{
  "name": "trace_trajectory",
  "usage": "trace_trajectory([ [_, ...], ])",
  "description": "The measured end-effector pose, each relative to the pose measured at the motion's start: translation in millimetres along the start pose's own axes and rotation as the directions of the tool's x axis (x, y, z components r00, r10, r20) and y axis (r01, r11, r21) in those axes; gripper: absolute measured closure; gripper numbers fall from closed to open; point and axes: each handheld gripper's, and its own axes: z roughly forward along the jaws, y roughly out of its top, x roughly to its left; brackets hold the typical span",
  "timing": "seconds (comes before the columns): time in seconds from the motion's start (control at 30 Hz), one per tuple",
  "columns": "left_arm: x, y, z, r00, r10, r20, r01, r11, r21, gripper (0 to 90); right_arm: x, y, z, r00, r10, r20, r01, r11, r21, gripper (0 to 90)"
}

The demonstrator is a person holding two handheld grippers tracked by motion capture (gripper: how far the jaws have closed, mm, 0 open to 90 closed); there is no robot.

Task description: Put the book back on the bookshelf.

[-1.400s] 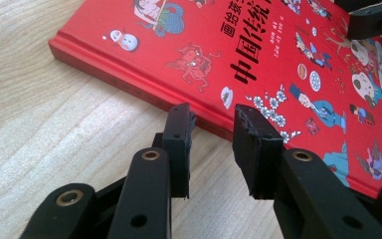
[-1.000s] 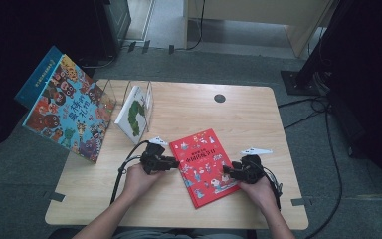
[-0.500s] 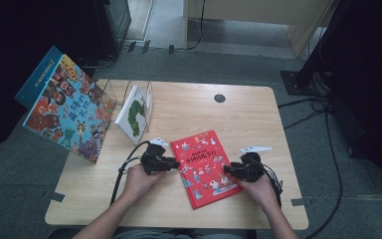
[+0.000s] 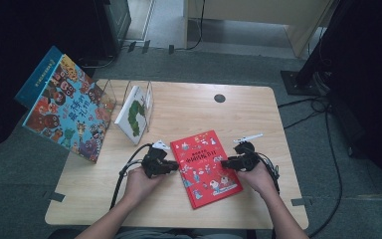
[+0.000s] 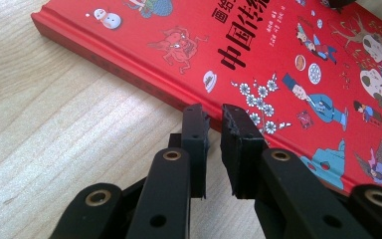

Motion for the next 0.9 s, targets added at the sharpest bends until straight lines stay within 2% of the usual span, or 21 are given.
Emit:
trace_trajectory([
  [0.1, -1.1, -0.5, -0.3, 1.0000, 0.006, -0.004, -0.006, 1.0000, 0.006, 83.1, -2.8, 5.2, 2.4, 0.9992, 0.035, -0.019, -0.034, 0.999, 0.020, 55.6],
  [0.3, -2.3, -2.1, 0.2, 1.0000, -0.004, -0.001, 0.004, 1.0000, -0.008, 85.9, -4.0, 17.7, 6.8, 0.9987, 0.048, -0.014, -0.048, 0.997, 0.052, 56.2],
  [0.4, -3.7, -2.9, 0.6, 0.9999, -0.007, -0.008, 0.007, 0.9998, -0.016, 86.9, -4.1, 19.4, 6.8, 0.9986, 0.052, -0.011, -0.051, 0.997, 0.066, 56.7],
  [0.57, -4.2, -2.5, 1.4, 0.9999, -0.011, -0.009, 0.011, 0.9997, -0.022, 88.0, -4.6, 22.0, 5.6, 0.9959, 0.091, -0.006, -0.090, 0.991, 0.097, 58.6],
  [0.83, -4.9, -2.3, 1.8, 0.9999, -0.006, -0.014, 0.005, 0.9997, -0.023, 89.6, -5.0, 22.7, 3.1, 0.9938, 0.112, -0.001, -0.111, 0.987, 0.116, 61.7],
  [0.9, -5.0, -2.4, 1.7, 0.9999, -0.004, -0.015, 0.004, 0.9998, -0.022, 89.6, -7.0, 23.4, 0.0, 0.9885, 0.150, -0.020, -0.146, 0.983, 0.111, 63.0],
])
